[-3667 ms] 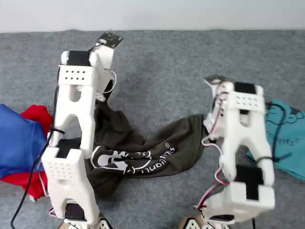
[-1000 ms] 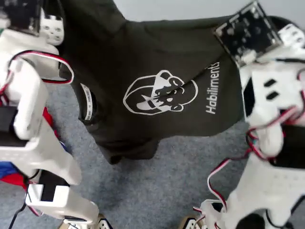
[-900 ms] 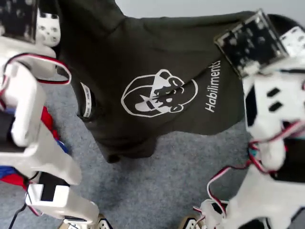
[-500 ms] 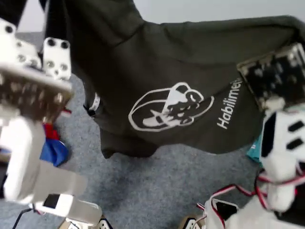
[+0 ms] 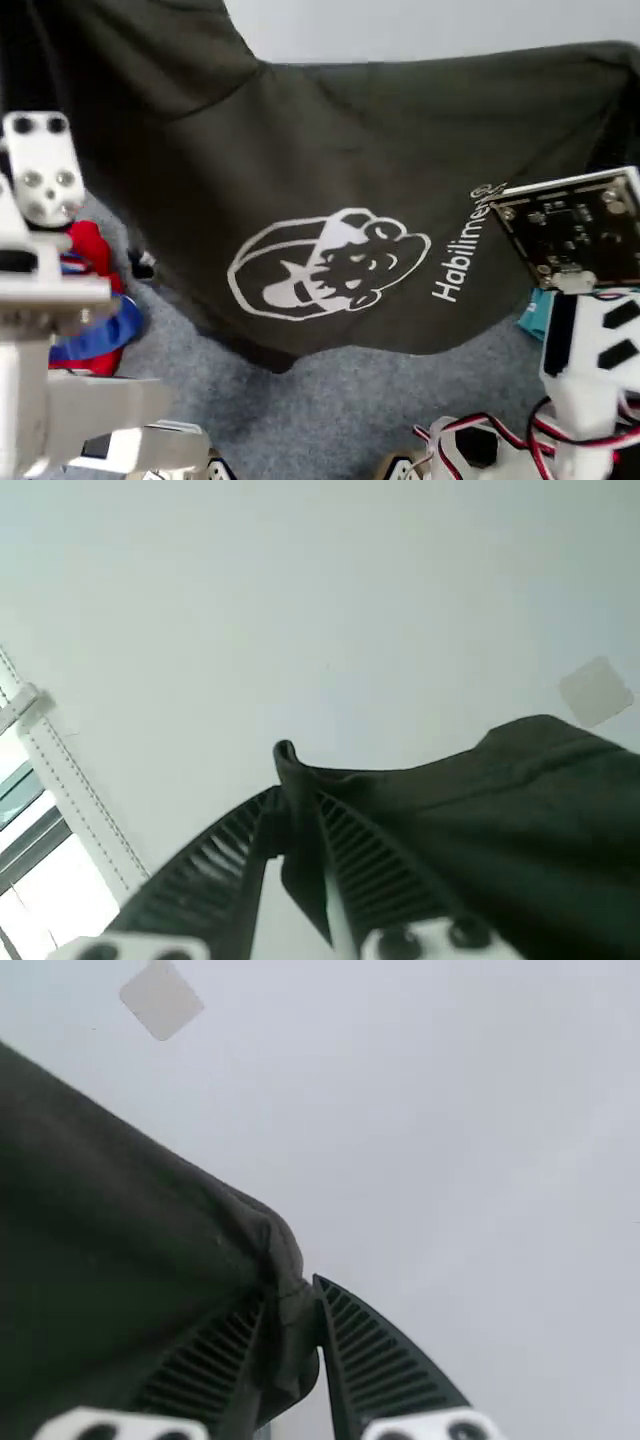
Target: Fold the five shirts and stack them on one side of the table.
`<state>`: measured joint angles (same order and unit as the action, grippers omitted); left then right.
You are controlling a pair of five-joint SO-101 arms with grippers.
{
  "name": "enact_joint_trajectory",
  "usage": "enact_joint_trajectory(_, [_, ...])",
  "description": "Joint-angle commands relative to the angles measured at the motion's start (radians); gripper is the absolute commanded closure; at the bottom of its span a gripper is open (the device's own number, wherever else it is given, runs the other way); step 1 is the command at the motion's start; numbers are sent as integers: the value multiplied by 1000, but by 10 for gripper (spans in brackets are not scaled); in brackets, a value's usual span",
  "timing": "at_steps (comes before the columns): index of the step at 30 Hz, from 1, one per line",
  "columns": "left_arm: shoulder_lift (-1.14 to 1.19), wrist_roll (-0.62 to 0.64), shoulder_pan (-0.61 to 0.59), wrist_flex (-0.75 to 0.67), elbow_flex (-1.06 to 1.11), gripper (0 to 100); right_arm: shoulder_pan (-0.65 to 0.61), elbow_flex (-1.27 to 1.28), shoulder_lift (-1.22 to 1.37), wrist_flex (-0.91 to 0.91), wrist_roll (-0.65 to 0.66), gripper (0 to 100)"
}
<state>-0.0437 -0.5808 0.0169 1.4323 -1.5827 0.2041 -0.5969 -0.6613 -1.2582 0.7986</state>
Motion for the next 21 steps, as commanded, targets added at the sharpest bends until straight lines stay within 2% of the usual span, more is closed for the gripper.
enact_joint_trajectory(1, [6, 51, -31, -29, 31, 986, 7, -28, 36, 25, 2, 988])
enact_joint_trajectory(8, [11, 172, -101, -34, 102, 986, -39, -28, 73, 31, 2, 988])
enact_joint_trajectory(11, [12, 183, -106, -40, 114, 986, -38, -28, 104, 90, 2, 988])
enact_joint_trajectory(15, [3, 181, -104, -115, 116, 986, -38, -28, 113, 173, 3, 988])
enact_joint_trajectory(21, [-46, 178, -104, -135, 122, 986, -38, -28, 61, 173, 8, 988])
